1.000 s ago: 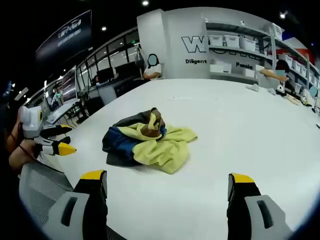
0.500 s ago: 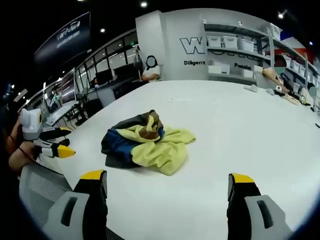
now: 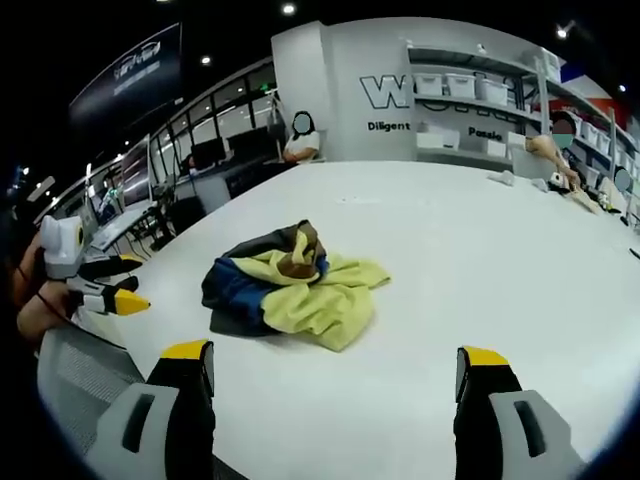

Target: Fold the garment on the visible template until the final outline fits inside the template.

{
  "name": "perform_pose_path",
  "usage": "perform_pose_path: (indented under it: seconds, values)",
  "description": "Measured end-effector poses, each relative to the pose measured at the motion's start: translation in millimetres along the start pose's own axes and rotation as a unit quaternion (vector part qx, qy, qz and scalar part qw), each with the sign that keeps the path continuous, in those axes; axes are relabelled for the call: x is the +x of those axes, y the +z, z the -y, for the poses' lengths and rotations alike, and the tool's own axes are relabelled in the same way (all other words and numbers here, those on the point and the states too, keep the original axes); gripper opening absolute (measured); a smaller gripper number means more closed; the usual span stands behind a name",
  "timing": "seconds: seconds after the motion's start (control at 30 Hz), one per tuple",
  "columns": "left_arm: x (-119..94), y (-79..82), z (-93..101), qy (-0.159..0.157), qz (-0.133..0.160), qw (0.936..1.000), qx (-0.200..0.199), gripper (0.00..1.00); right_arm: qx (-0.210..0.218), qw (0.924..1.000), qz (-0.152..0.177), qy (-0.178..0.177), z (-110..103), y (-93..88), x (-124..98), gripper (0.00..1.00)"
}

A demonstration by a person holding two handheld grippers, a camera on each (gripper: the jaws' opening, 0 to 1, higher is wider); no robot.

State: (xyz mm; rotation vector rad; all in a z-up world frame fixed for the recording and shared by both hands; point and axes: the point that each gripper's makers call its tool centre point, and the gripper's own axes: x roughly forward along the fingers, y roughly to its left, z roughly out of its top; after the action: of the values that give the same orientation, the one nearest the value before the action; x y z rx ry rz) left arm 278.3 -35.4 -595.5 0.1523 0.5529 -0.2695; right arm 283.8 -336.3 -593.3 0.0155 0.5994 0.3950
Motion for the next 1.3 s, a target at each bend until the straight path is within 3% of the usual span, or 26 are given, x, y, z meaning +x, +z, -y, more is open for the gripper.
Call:
perform_pose_path:
  seconds: [0.8,1.17,1.3]
  values:
    - [0.6,0.2,3.0,-0.008,0.000,1.0000,-0.003,0.86,-0.009,0.9999,-0.007,-0.007,2.5,-2.3,0.0,0.99]
    - [0.8,1.9,2.0,-0.010,0.006,0.9999,-0.012,0.87,0.000,1.0000,-0.008,0.001,0.4,-2.5,1.3,0.99]
    - [3.6,6.7,1.0,-0.012,0.011,0.9998,-0.010,0.87,0.022,0.9995,-0.002,0.021,-4.0,3.4,3.0,0.99]
